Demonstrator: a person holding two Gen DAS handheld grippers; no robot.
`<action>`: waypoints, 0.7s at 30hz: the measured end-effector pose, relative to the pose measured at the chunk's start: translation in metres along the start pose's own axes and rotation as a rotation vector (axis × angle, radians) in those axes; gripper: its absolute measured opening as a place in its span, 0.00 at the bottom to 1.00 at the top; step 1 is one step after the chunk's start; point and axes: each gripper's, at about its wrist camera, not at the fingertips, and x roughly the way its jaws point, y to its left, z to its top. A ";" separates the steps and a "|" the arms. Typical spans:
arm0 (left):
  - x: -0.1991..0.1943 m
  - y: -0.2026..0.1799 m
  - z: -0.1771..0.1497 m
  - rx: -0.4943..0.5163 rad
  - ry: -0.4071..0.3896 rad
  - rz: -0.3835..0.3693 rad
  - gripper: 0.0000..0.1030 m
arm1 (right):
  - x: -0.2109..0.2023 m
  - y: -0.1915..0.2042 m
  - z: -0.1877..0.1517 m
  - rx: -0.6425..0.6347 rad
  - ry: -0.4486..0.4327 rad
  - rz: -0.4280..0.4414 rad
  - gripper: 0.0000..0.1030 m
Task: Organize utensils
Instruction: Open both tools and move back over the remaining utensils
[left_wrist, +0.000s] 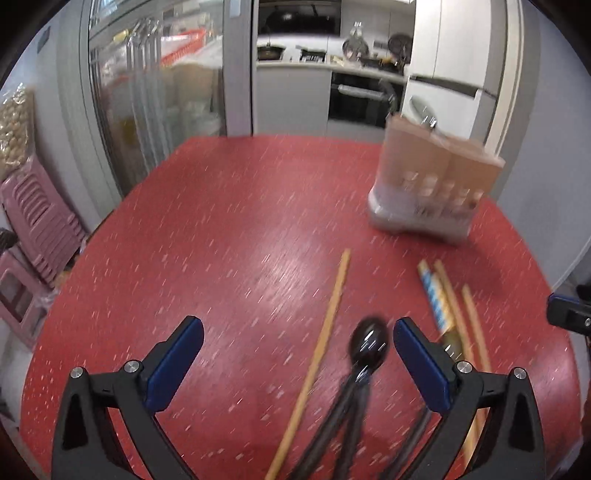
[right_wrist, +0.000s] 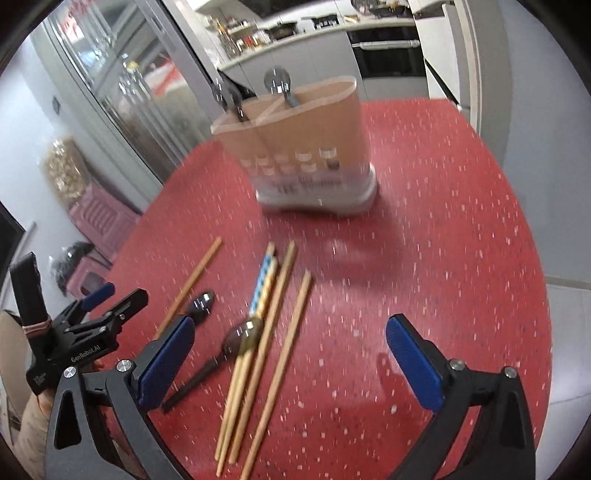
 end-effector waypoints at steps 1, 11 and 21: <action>0.002 0.004 -0.004 0.000 0.014 0.007 1.00 | 0.003 0.001 -0.003 -0.002 0.020 -0.015 1.00; 0.019 0.041 -0.019 -0.004 0.094 0.029 1.00 | 0.029 0.008 -0.028 -0.002 0.156 -0.105 1.00; 0.044 0.011 -0.001 0.159 0.151 -0.017 1.00 | 0.040 0.006 -0.014 0.030 0.175 -0.199 0.95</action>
